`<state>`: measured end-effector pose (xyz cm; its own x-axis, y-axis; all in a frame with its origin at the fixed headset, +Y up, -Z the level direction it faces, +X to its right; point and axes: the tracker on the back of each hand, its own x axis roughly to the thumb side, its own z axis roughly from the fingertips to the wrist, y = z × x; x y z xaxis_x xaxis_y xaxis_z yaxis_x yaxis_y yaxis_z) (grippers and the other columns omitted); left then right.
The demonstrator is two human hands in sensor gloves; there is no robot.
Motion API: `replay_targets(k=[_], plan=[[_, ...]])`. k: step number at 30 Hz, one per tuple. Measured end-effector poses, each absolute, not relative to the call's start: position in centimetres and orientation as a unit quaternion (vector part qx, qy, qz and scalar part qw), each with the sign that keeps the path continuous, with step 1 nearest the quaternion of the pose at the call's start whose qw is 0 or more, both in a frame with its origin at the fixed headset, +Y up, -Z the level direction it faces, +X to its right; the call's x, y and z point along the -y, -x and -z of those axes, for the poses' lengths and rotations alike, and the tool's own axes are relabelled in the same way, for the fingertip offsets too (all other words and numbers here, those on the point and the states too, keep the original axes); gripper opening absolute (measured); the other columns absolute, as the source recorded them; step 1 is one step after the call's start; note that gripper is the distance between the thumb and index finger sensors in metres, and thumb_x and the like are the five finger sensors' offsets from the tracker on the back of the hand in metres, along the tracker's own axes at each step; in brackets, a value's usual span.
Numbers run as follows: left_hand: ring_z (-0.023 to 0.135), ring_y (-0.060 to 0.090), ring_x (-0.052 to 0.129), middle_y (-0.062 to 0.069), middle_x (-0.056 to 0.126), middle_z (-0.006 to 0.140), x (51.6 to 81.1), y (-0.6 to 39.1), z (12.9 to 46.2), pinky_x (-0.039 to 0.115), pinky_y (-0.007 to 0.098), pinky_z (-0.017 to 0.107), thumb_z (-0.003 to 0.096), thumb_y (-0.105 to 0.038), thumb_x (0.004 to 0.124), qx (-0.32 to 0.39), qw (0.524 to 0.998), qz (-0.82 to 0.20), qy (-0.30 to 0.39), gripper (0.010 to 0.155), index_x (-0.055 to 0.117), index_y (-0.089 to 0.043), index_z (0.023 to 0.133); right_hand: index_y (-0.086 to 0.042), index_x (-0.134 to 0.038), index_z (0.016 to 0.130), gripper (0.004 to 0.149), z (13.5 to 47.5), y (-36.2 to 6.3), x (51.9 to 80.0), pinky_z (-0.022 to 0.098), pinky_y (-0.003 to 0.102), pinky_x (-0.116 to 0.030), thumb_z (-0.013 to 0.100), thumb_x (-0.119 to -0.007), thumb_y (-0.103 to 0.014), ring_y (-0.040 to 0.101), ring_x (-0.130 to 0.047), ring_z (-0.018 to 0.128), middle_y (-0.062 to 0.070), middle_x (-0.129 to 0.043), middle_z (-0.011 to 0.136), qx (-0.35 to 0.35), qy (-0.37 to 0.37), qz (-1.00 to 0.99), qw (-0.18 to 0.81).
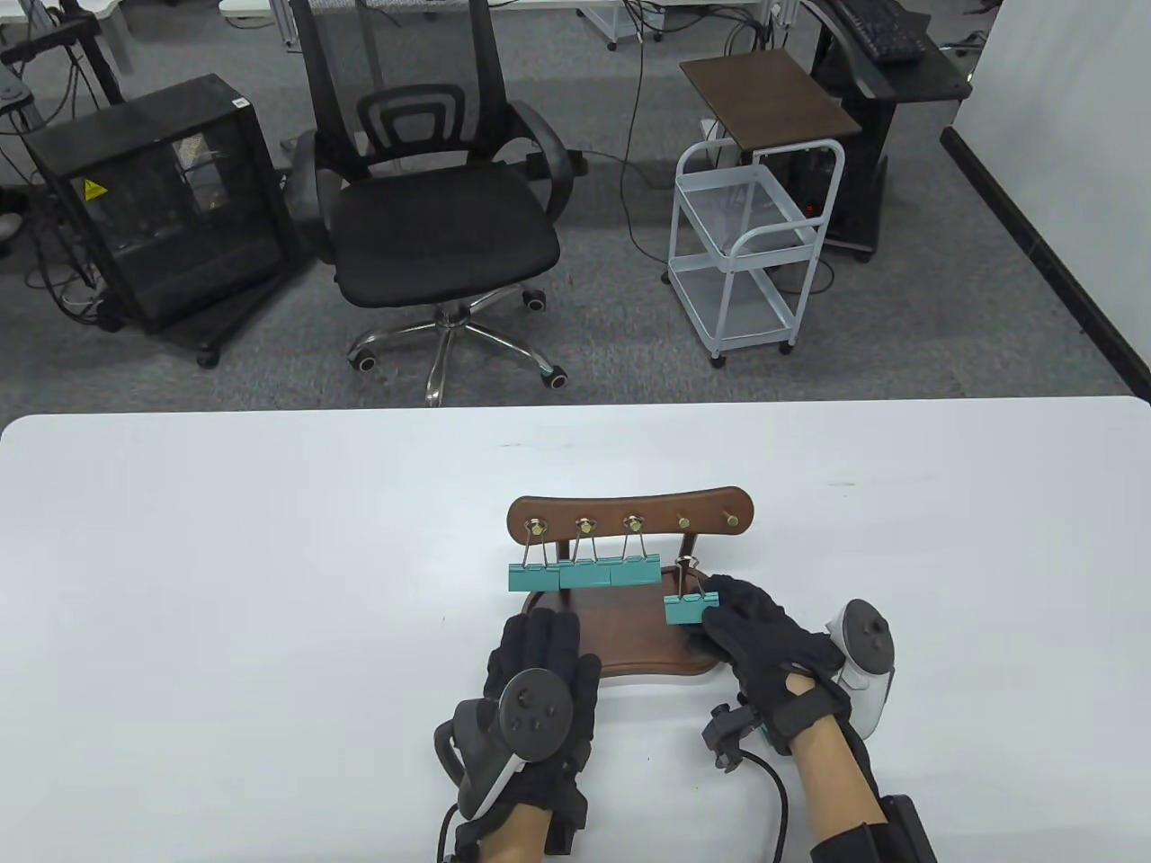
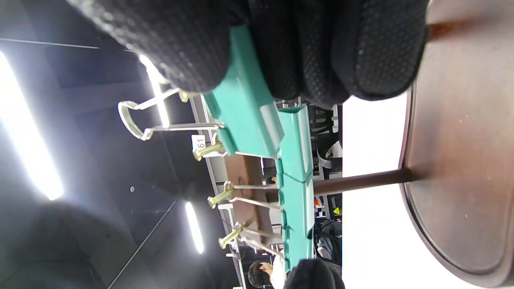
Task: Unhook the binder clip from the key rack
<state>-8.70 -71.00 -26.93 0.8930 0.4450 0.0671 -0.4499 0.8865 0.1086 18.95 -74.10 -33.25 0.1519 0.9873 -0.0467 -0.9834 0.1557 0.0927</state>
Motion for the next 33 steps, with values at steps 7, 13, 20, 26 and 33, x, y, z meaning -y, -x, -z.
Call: replay_targets(k=[7, 13, 20, 26, 33], plan=[[0.110, 0.032, 0.051, 0.003, 0.060, 0.118, 71.0, 8.7, 26.9, 0.052, 0.052, 0.076, 0.0545, -0.053, 0.060, 0.020, 0.971, -0.231, -0.062, 0.061, 0.062, -0.027, 0.110, -0.025, -0.075, 0.081, 0.050, 31.7, -18.5, 73.8, 0.045, 0.044, -0.087, 0.035, -0.087, -0.041, 0.039, -0.093, 0.064, 0.018, -0.090, 0.077, -0.051, -0.034, -0.652, 0.756], [0.110, 0.032, 0.051, 0.003, 0.060, 0.118, 71.0, 8.7, 26.8, 0.052, 0.052, 0.076, 0.0545, -0.053, 0.060, 0.020, 0.971, -0.230, -0.063, 0.061, 0.062, -0.028, 0.110, -0.023, -0.078, 0.078, 0.048, 31.1, -19.1, 74.4, 0.041, 0.043, -0.089, 0.036, -0.086, -0.044, 0.038, -0.097, 0.059, 0.016, -0.094, 0.071, -0.036, -0.019, -0.650, 0.758], [0.110, 0.032, 0.050, 0.003, 0.059, 0.118, 71.0, 8.8, 26.8, 0.052, 0.052, 0.076, 0.0546, -0.053, 0.060, 0.017, 0.971, -0.230, -0.065, 0.061, 0.062, -0.027, 0.110, -0.019, -0.080, 0.074, 0.047, 30.8, -20.5, 74.6, 0.030, 0.041, -0.092, 0.036, -0.086, -0.047, 0.036, -0.102, 0.047, 0.015, -0.100, 0.060, -0.014, 0.024, -0.703, 0.711], [0.110, 0.032, 0.051, 0.003, 0.059, 0.118, 71.0, 8.9, 26.8, 0.052, 0.052, 0.076, 0.0546, -0.053, 0.060, 0.017, 0.971, -0.231, -0.064, 0.061, 0.062, -0.028, 0.110, -0.011, -0.084, 0.067, 0.046, 30.7, -21.6, 73.8, 0.019, 0.041, -0.094, 0.037, -0.087, -0.047, 0.035, -0.106, 0.033, 0.016, -0.105, 0.047, -0.024, 0.036, -0.781, 0.623], [0.110, 0.031, 0.051, 0.003, 0.059, 0.118, 71.0, 8.9, 26.8, 0.052, 0.052, 0.076, 0.0546, -0.053, 0.060, 0.018, 0.971, -0.232, -0.064, 0.061, 0.062, -0.028, 0.110, -0.007, -0.088, 0.060, 0.046, 30.4, -21.5, 73.5, 0.008, 0.038, -0.095, 0.035, -0.089, -0.046, 0.033, -0.108, 0.020, 0.016, -0.108, 0.036, -0.042, 0.084, -0.894, 0.439]])
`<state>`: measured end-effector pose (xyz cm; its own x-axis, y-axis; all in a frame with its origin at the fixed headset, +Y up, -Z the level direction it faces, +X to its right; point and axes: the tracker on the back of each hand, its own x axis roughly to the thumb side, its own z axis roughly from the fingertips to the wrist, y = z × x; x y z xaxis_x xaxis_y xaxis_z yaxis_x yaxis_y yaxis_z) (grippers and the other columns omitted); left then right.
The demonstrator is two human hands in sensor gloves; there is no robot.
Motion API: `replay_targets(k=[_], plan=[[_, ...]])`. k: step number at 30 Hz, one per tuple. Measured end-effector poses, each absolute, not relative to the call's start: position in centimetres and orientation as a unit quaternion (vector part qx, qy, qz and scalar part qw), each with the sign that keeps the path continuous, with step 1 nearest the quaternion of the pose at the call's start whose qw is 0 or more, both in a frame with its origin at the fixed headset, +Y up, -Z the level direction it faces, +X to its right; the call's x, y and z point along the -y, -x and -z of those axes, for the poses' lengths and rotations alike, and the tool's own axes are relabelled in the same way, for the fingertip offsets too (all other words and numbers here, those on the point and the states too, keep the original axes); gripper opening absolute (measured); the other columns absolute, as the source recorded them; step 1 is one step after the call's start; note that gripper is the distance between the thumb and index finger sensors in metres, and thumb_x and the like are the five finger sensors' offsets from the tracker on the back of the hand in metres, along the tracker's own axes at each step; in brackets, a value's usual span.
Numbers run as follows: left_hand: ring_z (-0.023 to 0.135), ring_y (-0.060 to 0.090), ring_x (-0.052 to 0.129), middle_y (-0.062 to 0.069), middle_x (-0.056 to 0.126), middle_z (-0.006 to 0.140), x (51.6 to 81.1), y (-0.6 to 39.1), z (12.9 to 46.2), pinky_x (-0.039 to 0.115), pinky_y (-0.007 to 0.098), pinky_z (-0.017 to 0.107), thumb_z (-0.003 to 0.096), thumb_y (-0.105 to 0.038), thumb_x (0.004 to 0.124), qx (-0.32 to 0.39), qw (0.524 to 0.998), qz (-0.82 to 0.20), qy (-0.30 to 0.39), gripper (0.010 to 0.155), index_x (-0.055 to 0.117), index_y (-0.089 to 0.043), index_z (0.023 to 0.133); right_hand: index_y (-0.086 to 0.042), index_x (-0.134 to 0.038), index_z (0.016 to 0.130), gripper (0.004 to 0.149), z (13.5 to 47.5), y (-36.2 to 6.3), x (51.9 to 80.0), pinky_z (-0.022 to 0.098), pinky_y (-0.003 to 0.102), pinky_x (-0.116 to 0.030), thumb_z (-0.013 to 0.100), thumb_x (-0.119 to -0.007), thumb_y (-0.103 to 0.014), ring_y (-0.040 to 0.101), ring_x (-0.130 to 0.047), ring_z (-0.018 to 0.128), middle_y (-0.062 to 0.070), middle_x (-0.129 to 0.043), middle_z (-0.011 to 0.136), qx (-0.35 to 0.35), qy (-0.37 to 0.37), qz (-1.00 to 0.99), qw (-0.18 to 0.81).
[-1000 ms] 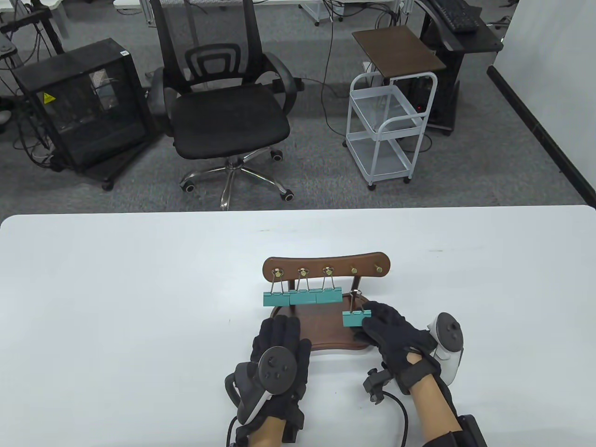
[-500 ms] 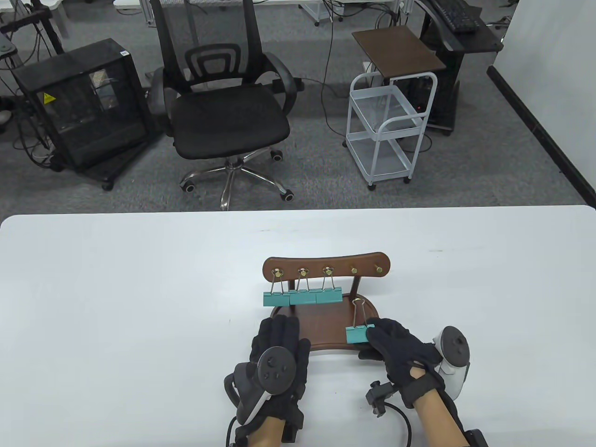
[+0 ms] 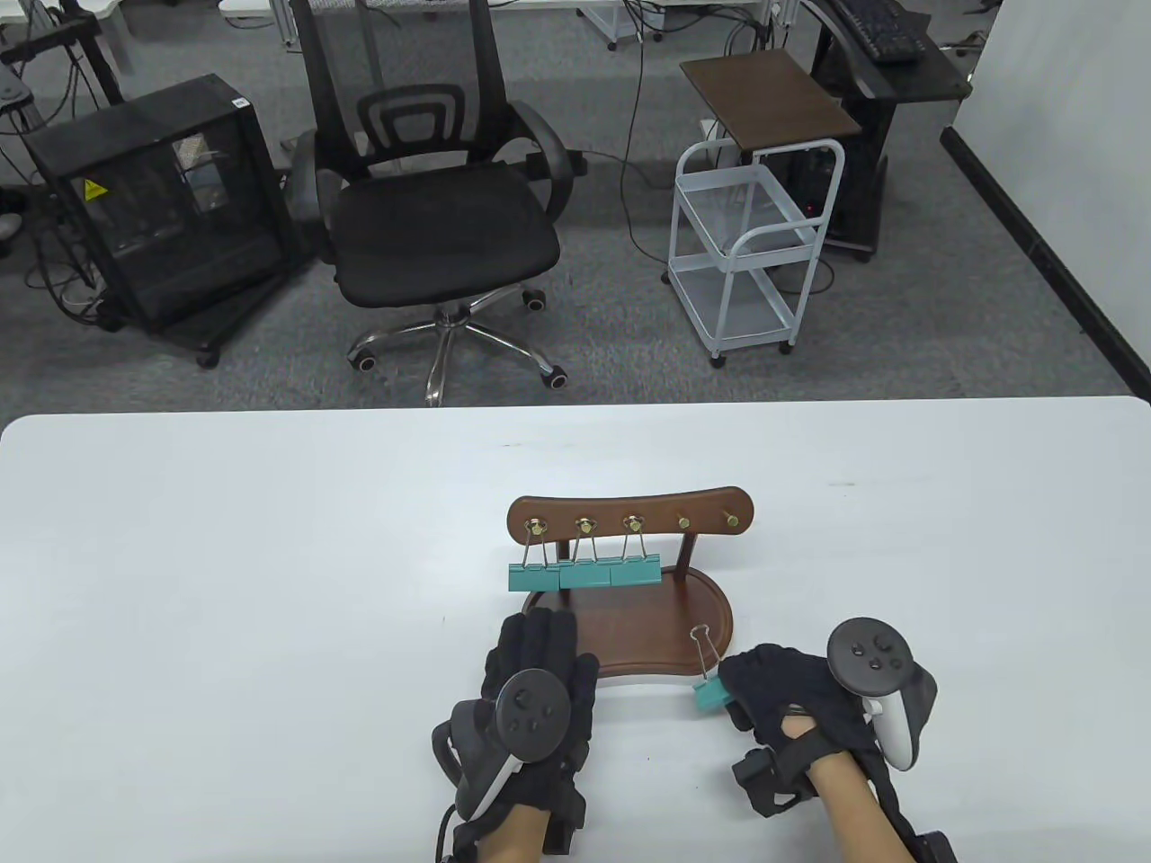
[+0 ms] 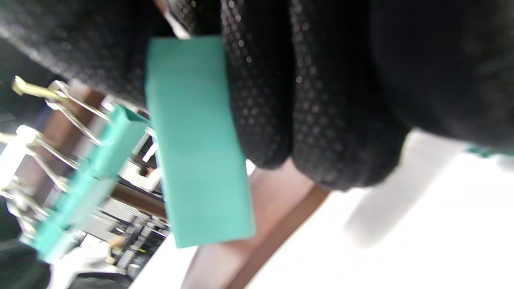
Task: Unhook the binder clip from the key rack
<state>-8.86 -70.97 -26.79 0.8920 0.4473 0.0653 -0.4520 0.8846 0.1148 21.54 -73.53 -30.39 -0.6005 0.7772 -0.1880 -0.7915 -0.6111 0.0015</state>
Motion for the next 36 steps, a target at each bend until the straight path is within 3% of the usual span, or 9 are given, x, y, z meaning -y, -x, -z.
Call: replay_targets(k=[11, 21, 36], plan=[[0.110, 0.032, 0.051, 0.003, 0.059, 0.118, 71.0, 8.8, 26.8, 0.052, 0.052, 0.076, 0.0546, -0.053, 0.060, 0.018, 0.970, -0.233, -0.063, 0.061, 0.062, -0.028, 0.110, -0.006, -0.090, 0.059, 0.045, 30.4, -19.4, 74.4, 0.004, 0.037, -0.095, 0.035, -0.088, -0.045, 0.031, -0.109, 0.014, 0.015, -0.109, 0.032, -0.104, 0.096, -0.955, 0.259], [0.110, 0.032, 0.050, 0.003, 0.059, 0.118, 70.9, 8.8, 26.8, 0.052, 0.052, 0.076, 0.0546, -0.053, 0.060, 0.018, 0.970, -0.236, -0.063, 0.061, 0.062, -0.027, 0.110, -0.005, -0.090, 0.059, 0.045, 30.5, -18.2, 74.8, 0.003, 0.038, -0.095, 0.035, -0.088, -0.043, 0.034, -0.109, 0.014, 0.017, -0.110, 0.033, -0.113, 0.101, -0.959, 0.239], [0.110, 0.032, 0.050, 0.003, 0.059, 0.118, 70.9, 8.9, 26.8, 0.052, 0.053, 0.076, 0.0546, -0.053, 0.060, 0.017, 0.971, -0.232, -0.063, 0.061, 0.062, -0.028, 0.110, -0.009, -0.092, 0.057, 0.047, 30.4, -16.4, 73.8, 0.004, 0.038, -0.094, 0.033, -0.090, -0.049, 0.034, -0.108, 0.009, 0.009, -0.109, 0.027, -0.062, 0.050, -0.996, 0.050]])
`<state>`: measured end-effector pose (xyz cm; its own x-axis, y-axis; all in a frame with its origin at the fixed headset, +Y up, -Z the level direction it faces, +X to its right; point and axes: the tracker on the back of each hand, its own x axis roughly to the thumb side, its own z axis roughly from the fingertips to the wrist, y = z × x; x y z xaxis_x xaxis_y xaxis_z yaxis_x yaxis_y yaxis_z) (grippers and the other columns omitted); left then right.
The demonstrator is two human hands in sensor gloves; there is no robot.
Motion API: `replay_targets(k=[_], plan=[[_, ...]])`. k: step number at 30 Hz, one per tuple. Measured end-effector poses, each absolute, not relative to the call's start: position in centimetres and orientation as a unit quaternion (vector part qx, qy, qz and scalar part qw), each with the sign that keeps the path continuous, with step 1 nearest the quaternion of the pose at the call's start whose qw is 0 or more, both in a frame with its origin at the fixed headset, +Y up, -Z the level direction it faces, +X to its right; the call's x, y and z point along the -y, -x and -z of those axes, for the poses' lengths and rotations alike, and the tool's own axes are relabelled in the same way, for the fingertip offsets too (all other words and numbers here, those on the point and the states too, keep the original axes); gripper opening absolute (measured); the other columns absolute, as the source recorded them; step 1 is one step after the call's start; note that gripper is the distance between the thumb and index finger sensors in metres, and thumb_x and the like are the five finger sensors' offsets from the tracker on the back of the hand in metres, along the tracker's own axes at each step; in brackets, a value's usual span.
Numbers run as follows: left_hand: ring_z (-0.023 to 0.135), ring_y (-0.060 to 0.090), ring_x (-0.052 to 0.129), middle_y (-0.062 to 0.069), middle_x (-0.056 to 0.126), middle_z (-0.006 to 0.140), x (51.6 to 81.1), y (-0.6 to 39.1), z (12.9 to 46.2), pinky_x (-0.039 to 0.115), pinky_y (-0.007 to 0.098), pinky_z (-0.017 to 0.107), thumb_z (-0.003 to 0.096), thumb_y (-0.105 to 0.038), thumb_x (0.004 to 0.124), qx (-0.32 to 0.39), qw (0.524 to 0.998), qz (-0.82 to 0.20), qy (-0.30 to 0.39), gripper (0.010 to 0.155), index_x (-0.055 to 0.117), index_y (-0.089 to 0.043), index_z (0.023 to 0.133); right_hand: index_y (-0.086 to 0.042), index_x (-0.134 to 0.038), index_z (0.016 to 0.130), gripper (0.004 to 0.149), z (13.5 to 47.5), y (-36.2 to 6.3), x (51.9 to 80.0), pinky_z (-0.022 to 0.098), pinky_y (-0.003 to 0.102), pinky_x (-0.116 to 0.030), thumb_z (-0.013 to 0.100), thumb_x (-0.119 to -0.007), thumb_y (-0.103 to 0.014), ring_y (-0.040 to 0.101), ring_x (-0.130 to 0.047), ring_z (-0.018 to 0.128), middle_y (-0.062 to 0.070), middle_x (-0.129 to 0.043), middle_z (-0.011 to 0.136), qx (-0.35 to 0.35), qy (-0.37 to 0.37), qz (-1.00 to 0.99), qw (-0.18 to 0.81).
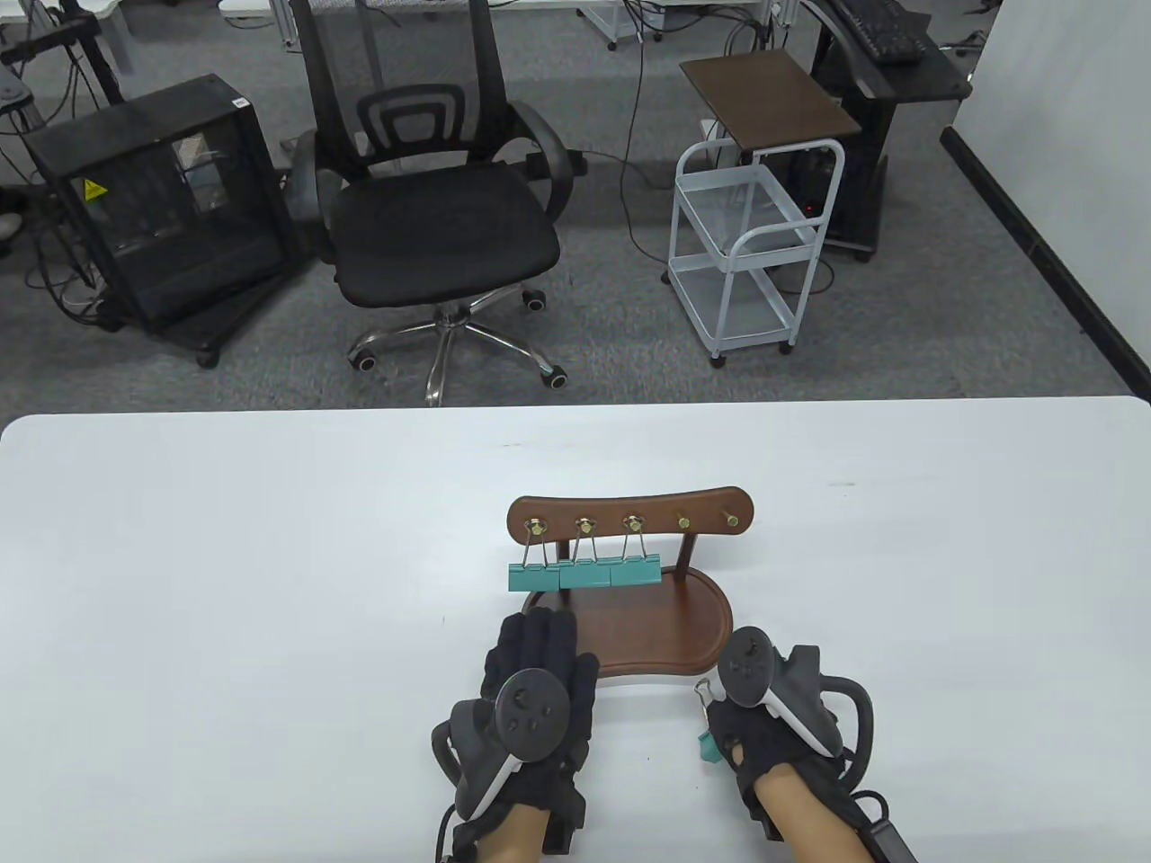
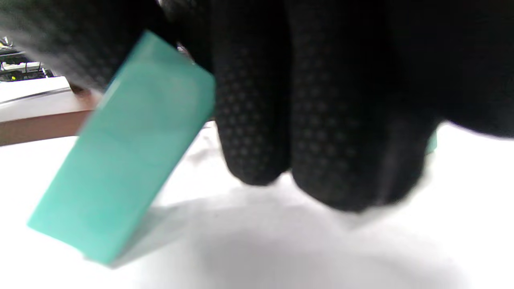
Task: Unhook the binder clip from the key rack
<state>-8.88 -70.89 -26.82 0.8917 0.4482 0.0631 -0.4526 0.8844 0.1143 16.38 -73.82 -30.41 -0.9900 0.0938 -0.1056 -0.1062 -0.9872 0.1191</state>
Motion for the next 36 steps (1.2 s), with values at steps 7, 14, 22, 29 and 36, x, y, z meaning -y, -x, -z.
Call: replay_targets(k=[7, 14, 22, 29, 36], plan=[[0.110, 0.032, 0.051, 0.003, 0.059, 0.118, 70.9, 8.9, 26.8, 0.052, 0.053, 0.076, 0.0545, -0.053, 0.060, 0.018, 0.971, -0.231, -0.063, 0.061, 0.062, -0.028, 0.110, -0.012, -0.092, 0.057, 0.047, 30.5, -16.6, 73.6, 0.007, 0.038, -0.094, 0.032, -0.090, -0.051, 0.031, -0.108, 0.018, 0.011, -0.109, 0.030, -0.053, 0.048, -0.997, 0.023], [0.110, 0.032, 0.051, 0.003, 0.059, 0.118, 70.8, 8.9, 26.8, 0.052, 0.053, 0.076, 0.0546, -0.053, 0.060, 0.019, 0.971, -0.230, -0.063, 0.061, 0.062, -0.027, 0.110, -0.013, -0.093, 0.056, 0.047, 30.5, -16.8, 73.8, 0.008, 0.038, -0.094, 0.032, -0.089, -0.053, 0.031, -0.108, 0.020, 0.010, -0.109, 0.030, -0.058, 0.051, -0.997, 0.022], [0.110, 0.032, 0.051, 0.003, 0.060, 0.118, 70.9, 8.8, 26.8, 0.052, 0.053, 0.076, 0.0545, -0.053, 0.060, 0.019, 0.971, -0.228, -0.063, 0.061, 0.062, -0.028, 0.110, -0.014, -0.095, 0.053, 0.041, 30.4, -17.4, 73.5, 0.008, 0.039, -0.094, 0.034, -0.087, -0.050, 0.031, -0.108, 0.020, 0.010, -0.108, 0.034, -0.051, 0.060, -0.996, 0.047], [0.110, 0.032, 0.051, 0.003, 0.060, 0.118, 70.8, 8.8, 26.8, 0.051, 0.053, 0.076, 0.0546, -0.053, 0.060, 0.018, 0.971, -0.229, -0.064, 0.061, 0.062, -0.028, 0.110, -0.014, -0.093, 0.059, 0.043, 30.1, -18.8, 72.7, 0.016, 0.041, -0.094, 0.035, -0.084, -0.049, 0.036, -0.107, 0.029, 0.015, -0.107, 0.043, -0.002, 0.066, -0.989, 0.135], [0.111, 0.031, 0.050, 0.003, 0.059, 0.118, 70.8, 8.8, 26.8, 0.051, 0.053, 0.076, 0.0546, -0.053, 0.060, 0.018, 0.971, -0.231, -0.064, 0.061, 0.062, -0.028, 0.110, -0.015, -0.088, 0.069, 0.048, 29.8, -20.5, 71.5, 0.026, 0.044, -0.092, 0.037, -0.081, -0.050, 0.039, -0.103, 0.043, 0.018, -0.102, 0.056, 0.085, 0.077, -0.965, 0.234]])
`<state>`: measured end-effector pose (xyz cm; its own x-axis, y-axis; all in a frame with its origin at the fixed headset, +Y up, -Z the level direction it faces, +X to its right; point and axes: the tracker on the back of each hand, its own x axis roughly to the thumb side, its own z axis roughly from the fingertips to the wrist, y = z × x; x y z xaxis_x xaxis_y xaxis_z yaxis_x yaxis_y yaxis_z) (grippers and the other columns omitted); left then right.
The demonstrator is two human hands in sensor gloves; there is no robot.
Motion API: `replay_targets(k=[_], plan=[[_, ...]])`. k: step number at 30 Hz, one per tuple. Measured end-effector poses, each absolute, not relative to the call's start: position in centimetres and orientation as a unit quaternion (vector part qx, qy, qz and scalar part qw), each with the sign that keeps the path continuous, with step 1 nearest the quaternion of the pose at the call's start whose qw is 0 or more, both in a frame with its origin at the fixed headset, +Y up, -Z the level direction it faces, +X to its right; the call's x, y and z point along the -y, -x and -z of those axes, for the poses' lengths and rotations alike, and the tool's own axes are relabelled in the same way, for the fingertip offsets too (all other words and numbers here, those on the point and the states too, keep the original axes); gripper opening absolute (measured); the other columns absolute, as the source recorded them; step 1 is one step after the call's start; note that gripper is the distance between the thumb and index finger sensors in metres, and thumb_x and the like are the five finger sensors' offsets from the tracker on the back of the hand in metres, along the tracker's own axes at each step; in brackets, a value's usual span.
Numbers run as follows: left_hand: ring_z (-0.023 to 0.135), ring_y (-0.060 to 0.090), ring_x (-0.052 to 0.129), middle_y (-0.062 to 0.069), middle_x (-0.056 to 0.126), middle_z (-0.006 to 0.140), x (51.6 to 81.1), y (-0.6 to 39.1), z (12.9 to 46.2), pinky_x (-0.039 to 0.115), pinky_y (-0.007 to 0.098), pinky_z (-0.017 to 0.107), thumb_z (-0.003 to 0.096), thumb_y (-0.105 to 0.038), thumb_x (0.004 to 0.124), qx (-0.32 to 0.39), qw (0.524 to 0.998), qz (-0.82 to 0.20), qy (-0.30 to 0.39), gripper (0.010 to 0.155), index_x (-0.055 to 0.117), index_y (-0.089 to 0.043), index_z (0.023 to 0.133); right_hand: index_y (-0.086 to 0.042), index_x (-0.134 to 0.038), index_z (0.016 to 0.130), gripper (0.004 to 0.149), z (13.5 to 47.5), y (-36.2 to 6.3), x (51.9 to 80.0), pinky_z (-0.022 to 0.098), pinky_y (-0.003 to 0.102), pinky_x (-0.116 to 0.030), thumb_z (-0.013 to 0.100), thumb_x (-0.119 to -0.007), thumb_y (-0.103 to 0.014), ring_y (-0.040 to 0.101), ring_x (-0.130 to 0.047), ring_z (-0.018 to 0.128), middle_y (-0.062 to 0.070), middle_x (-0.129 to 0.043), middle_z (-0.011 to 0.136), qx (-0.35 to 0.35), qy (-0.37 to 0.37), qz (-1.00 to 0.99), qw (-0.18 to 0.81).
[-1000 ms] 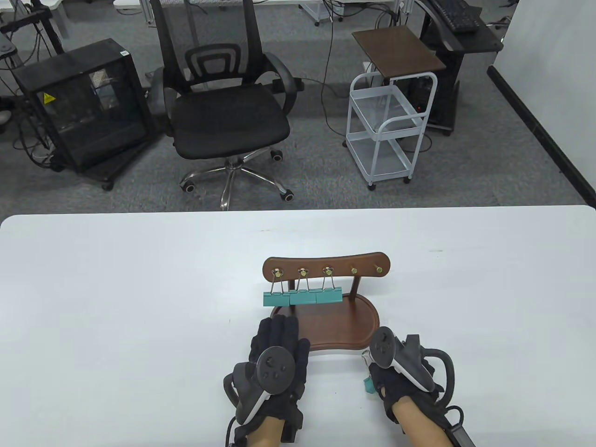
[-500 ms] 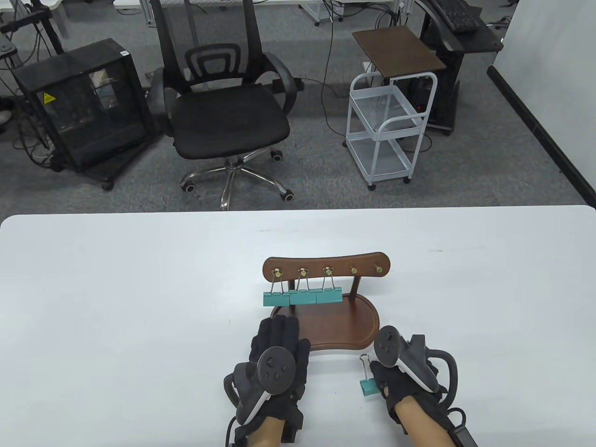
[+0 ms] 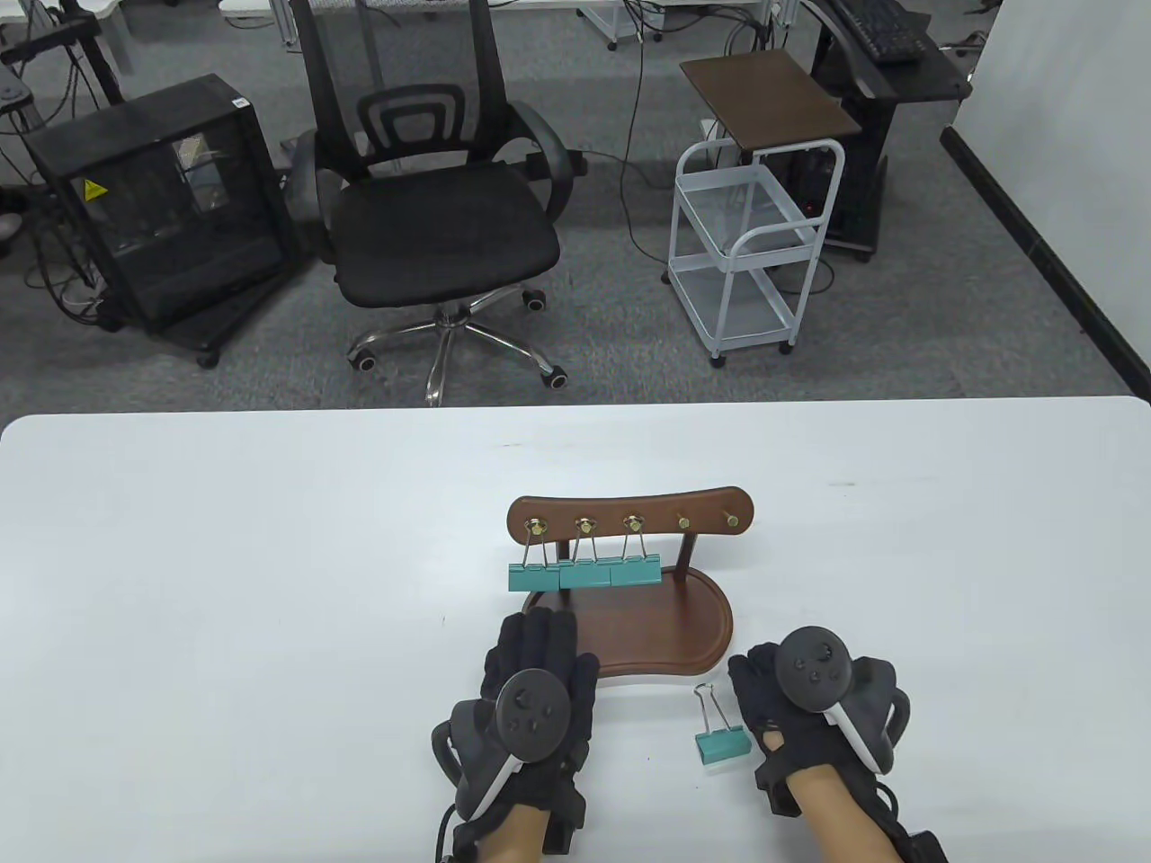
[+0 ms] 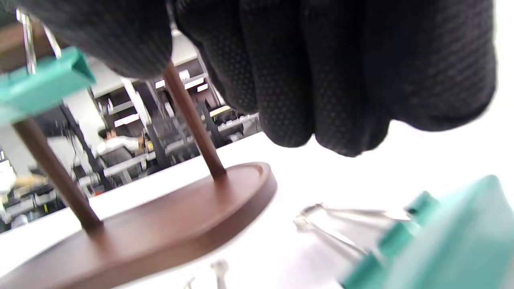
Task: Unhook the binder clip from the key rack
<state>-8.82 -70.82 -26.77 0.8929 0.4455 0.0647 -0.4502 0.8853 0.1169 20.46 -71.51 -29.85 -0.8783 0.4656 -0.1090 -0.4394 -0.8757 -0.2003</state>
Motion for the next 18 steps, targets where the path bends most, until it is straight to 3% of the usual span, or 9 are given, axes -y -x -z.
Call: replay_targets(k=[9, 18], plan=[[0.111, 0.031, 0.050, 0.003, 0.059, 0.118, 70.8, 8.8, 26.8, 0.051, 0.053, 0.076, 0.0546, -0.053, 0.060, 0.019, 0.969, -0.238, -0.065, 0.061, 0.062, -0.028, 0.110, -0.014, -0.078, 0.080, 0.055, 31.6, -19.4, 71.6, 0.040, 0.049, -0.086, 0.039, -0.077, -0.049, 0.046, -0.092, 0.060, 0.022, -0.090, 0.074, 0.134, -0.001, -0.909, 0.395], [0.111, 0.031, 0.050, 0.003, 0.059, 0.118, 70.8, 8.8, 26.8, 0.051, 0.053, 0.076, 0.0546, -0.053, 0.060, 0.021, 0.968, -0.243, -0.065, 0.061, 0.062, -0.028, 0.110, -0.013, -0.068, 0.087, 0.062, 34.2, -16.5, 72.0, 0.048, 0.051, -0.080, 0.039, -0.076, -0.052, 0.049, -0.081, 0.070, 0.025, -0.079, 0.083, 0.134, 0.019, -0.844, 0.519]])
